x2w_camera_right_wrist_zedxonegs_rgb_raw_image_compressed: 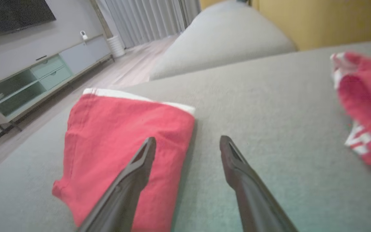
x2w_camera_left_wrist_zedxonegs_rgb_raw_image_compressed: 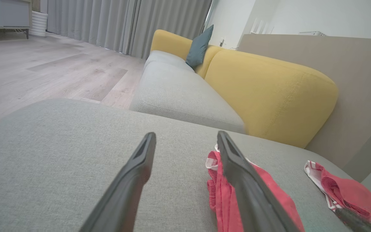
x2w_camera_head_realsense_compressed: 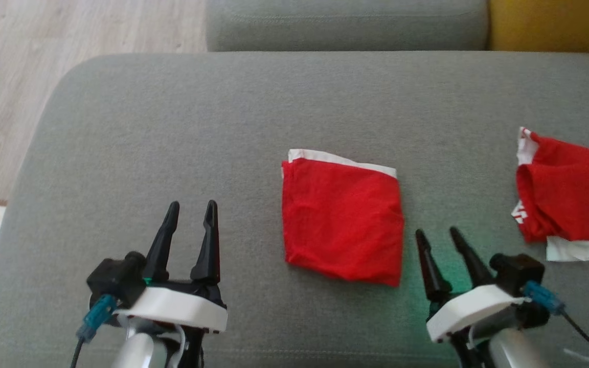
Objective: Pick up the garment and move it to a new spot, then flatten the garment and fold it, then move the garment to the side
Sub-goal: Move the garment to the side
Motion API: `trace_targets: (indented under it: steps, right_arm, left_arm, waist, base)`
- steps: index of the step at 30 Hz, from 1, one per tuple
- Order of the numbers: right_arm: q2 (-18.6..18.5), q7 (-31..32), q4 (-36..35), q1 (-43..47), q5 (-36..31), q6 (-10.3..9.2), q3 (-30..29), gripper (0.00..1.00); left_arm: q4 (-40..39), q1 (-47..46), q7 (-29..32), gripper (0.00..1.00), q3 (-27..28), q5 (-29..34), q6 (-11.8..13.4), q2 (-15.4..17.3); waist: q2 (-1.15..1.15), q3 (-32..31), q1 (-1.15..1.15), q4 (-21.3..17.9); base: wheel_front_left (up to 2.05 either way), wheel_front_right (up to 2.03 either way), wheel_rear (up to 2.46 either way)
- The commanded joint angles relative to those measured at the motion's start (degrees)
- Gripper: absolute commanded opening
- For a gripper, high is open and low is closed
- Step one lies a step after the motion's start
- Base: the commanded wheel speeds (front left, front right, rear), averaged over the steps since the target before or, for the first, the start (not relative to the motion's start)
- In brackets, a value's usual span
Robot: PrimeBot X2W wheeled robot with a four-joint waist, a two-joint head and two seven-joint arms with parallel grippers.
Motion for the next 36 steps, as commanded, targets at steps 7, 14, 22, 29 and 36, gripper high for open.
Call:
trace_targets:
  steps: [7,14,22,29,36]
  right_arm:
    - [-0.08,2.66,5.58,-6.35,10.34,0.39,4.46,1.00]
    - [-0.08,2.36,13.49,-11.88,16.22,0.39,5.86,1.00]
    - [-0.08,-0.61,24.44,-20.04,13.28,0.39,9.93,1.00]
    - [-0.08,-2.80,29.79,-24.54,7.05,0.39,12.37,0.00]
    - [-0.74,-5.33,30.75,-29.19,-8.01,0.39,9.65,0.00]
  left_arm:
    - [-0.70,-4.20,-0.29,1.00,0.84,0.38,-0.45,0.33]
    - [-0.50,-4.85,-0.29,1.00,0.35,0.41,-0.69,0.33]
    - [-0.91,-6.28,-0.29,1.00,0.32,0.48,-0.86,0.33]
    - [-1.34,-7.27,-0.29,1.00,0.70,1.23,-0.98,0.33]
    - [-1.81,-7.15,-0.29,1.00,1.20,1.22,-0.97,0.33]
  waist:
    - [0.00,2.20,-0.01,3.76]
    - [0.00,3.88,-0.01,5.84]
    - [0.00,6.19,-0.01,6.60]
    - [0.00,6.84,-0.01,4.33]
    - [0.00,6.06,-0.01,0.14]
  base:
    - [0.00,0.00,0.00]
    - [0.00,0.00,0.00]
    - [0.00,0.00,0.00]
    - [0.00,0.00,0.00]
    - [0.00,0.00,0.00]
